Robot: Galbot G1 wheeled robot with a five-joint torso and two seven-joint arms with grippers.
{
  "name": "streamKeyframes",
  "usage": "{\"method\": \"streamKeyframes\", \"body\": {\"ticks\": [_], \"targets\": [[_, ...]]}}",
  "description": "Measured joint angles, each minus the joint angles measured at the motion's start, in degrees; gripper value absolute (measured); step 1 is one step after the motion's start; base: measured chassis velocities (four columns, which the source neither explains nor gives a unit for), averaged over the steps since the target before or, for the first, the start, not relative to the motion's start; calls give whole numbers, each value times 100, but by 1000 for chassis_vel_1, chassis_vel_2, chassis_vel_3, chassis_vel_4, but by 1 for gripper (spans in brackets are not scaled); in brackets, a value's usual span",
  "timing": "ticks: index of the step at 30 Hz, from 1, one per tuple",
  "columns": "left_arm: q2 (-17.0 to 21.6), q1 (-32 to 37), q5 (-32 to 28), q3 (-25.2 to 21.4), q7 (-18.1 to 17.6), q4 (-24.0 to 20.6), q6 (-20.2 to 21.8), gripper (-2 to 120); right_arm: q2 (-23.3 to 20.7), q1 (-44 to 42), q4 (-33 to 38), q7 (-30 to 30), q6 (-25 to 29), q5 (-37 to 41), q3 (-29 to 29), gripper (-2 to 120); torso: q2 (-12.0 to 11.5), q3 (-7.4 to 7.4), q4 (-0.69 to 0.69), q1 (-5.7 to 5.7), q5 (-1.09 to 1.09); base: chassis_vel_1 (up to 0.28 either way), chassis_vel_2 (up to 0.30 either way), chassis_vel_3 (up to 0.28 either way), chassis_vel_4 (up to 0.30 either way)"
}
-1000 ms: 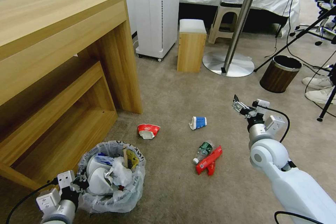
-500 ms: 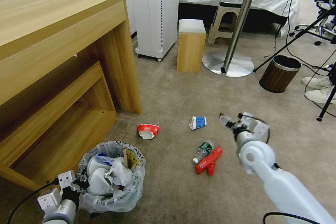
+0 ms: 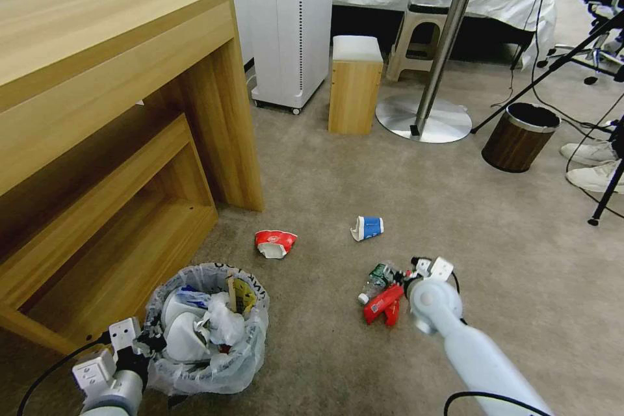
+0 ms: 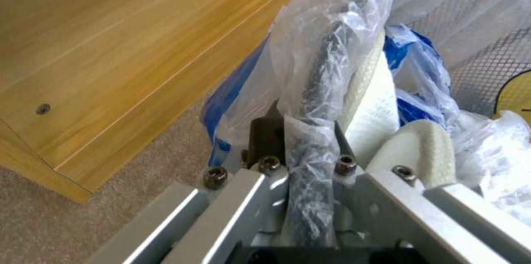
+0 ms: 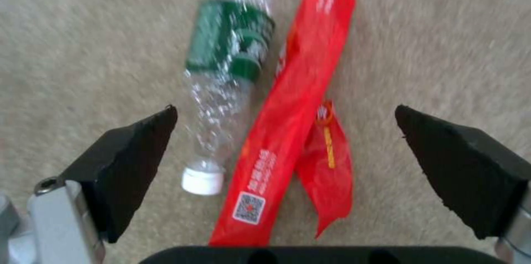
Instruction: Pick up the trash bin and place the garbage on the floor into it.
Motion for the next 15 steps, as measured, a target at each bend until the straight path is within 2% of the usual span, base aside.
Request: {"method": "streamKeyframes", "body": {"ticks": [15], "targets": [[-27,-35,13,-16,-20,61,-19,1,435,279,-810,-208,-45,-281,-214,99,0,0,0,0,0,0,0,0,0]]}}
